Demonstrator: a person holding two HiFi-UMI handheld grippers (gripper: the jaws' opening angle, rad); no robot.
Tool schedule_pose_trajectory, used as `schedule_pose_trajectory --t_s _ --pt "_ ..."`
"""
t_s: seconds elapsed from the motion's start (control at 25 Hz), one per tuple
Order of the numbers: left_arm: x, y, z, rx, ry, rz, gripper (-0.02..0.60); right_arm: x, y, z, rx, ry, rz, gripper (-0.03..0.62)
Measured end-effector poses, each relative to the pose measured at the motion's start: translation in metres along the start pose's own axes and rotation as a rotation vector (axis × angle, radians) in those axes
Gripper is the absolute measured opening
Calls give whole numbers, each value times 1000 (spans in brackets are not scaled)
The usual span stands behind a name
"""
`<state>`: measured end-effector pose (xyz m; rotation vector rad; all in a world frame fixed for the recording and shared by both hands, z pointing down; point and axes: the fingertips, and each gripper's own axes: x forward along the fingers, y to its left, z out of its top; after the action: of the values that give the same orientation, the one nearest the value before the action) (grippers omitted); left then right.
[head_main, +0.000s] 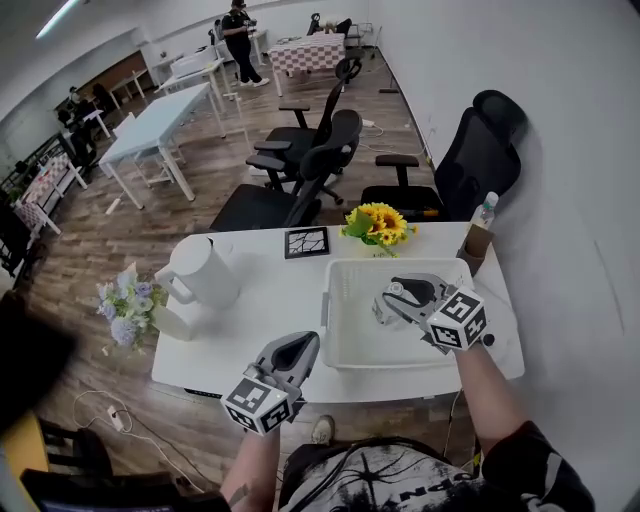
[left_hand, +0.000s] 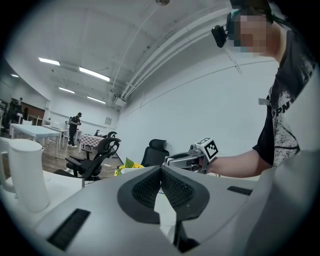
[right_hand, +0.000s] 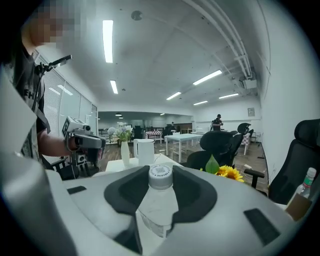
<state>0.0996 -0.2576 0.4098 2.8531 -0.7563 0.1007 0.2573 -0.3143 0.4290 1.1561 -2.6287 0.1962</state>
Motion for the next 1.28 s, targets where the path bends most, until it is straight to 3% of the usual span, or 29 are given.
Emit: schedule_pose_trajectory --t_s 0.36,0.64,0.96,1.28 --pt "-13 -23 11 19 -38 46 11 -27 14 66 -16 -136 4 156" --pt "-30 -39 8 29 -46 102 11 -43 35 104 -31 -207 57 155" --pt "-64 -43 -2 25 -39 176 11 -40 78 143 -71 -253 155 155" --pt "-108 -29 -12 23 -26 203 11 -2 142 173 -101 -265 236 155"
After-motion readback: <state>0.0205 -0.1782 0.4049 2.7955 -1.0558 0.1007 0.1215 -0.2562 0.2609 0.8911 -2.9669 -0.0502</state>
